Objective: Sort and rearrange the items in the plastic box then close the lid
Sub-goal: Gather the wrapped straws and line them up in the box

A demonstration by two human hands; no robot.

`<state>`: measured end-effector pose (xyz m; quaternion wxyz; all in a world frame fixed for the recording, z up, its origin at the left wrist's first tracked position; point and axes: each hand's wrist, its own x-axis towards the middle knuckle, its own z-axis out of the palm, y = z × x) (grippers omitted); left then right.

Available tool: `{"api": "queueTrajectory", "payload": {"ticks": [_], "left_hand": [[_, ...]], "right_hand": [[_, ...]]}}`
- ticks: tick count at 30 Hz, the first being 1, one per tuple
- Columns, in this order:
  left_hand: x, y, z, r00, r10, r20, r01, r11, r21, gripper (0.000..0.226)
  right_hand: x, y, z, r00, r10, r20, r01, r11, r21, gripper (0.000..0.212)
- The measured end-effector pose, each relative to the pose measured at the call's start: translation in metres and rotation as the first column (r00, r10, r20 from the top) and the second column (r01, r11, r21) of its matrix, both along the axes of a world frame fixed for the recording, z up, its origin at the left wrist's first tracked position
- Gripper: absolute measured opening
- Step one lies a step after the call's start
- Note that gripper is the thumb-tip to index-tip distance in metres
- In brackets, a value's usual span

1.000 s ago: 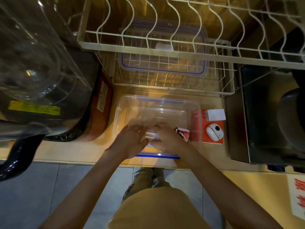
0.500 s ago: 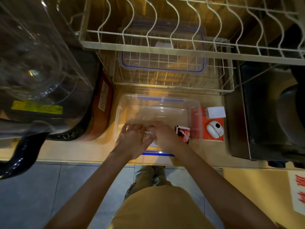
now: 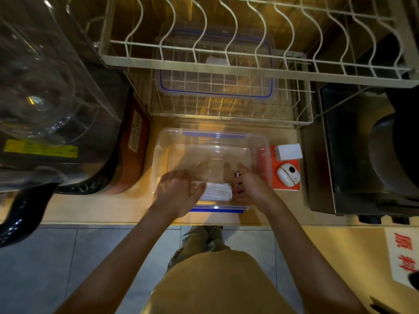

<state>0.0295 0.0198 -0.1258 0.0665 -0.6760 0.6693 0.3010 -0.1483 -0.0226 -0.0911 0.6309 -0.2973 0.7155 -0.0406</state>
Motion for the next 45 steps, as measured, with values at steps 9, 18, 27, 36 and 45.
{"api": "queueTrajectory", "payload": {"ticks": [9,18,27,36,45], "left_hand": [[0.000,-0.003,0.006,1.000,-0.005,-0.004,0.005,0.999,0.049,0.054],[0.000,-0.003,0.004,1.000,-0.005,-0.022,0.006,0.999,0.043,0.053],[0.000,-0.003,0.005,0.999,-0.007,-0.044,0.009,0.998,0.064,0.049],[-0.001,-0.003,0.009,0.999,-0.013,-0.044,0.014,1.000,0.022,0.049],[-0.004,0.000,0.003,0.996,0.084,-0.008,-0.084,0.996,0.013,0.056]], "right_hand": [[0.022,-0.003,-0.009,0.998,-0.016,0.056,0.016,1.000,0.012,0.064],[0.007,-0.010,-0.008,0.999,0.028,0.039,-0.030,0.999,0.031,0.058],[0.012,-0.003,-0.014,0.996,0.006,0.093,-0.007,1.000,0.017,0.073],[0.010,-0.003,0.003,0.966,0.243,-0.088,-0.251,0.964,-0.089,0.050],[0.019,0.000,-0.005,0.988,0.152,-0.030,-0.152,0.988,-0.025,0.061]]}}
